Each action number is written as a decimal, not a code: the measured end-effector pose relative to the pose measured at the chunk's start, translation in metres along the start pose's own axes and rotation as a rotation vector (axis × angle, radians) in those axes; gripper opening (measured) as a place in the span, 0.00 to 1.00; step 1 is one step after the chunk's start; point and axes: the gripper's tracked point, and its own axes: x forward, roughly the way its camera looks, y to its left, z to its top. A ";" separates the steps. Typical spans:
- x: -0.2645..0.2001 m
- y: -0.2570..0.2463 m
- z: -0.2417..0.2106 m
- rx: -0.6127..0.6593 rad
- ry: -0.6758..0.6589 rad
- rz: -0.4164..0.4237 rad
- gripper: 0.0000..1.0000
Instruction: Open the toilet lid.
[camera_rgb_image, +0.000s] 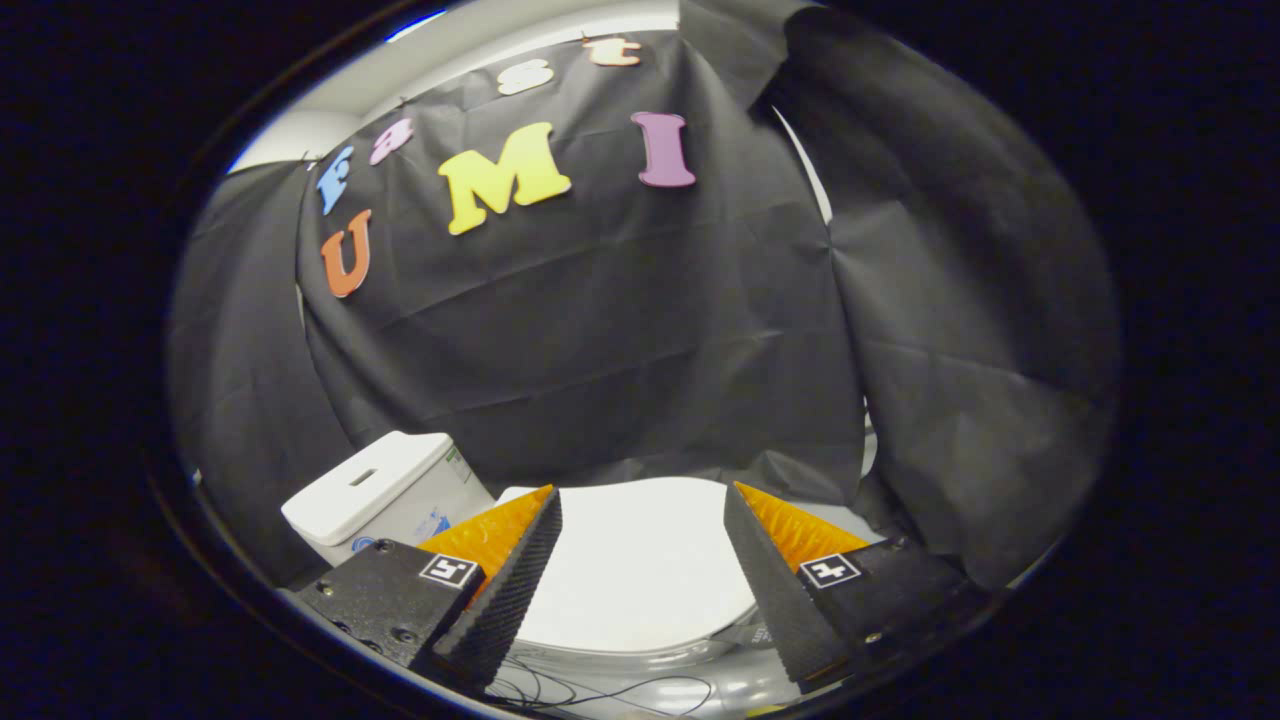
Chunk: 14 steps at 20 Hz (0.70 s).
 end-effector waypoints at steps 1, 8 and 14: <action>0.004 -0.011 -0.008 0.030 0.017 -0.004 1.00; 0.021 -0.067 -0.065 0.248 0.135 -0.030 1.00; 0.034 -0.105 -0.112 0.401 0.233 -0.066 0.99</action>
